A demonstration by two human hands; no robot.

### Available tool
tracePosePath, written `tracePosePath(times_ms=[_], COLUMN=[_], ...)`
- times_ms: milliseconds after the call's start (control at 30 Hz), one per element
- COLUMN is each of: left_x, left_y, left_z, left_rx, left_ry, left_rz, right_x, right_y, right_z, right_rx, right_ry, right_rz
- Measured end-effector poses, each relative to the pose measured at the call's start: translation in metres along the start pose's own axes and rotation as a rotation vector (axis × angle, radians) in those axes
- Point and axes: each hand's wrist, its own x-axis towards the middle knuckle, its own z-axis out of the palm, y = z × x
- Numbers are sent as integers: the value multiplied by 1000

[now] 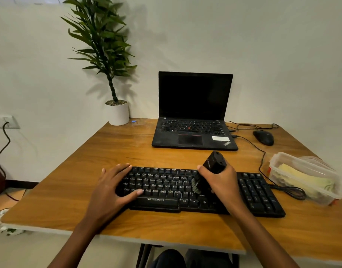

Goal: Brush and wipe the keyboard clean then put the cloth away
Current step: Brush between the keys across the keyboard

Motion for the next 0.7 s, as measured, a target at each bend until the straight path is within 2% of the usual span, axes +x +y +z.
tracePosePath(times_ms=[133, 267, 433, 600, 700], left_x=[0, 0, 0, -1, -1], left_y=[-4, -2, 1, 0, 0], left_z=[6, 6, 5, 6, 6], left_rx=[135, 115, 153, 141, 130], left_ry=[-123, -163, -160, -166, -167], left_rz=[75, 9, 7, 0, 3], right_x=[-8, -20, -23, -18, -38], right_y=[-1, 0, -5, -11, -4], right_z=[9, 13, 8, 5, 7], right_rx=[-115, -152, -225, -183, -224], right_ry=[28, 27, -193, -31, -76], right_rz=[-79, -75, 47, -36, -6])
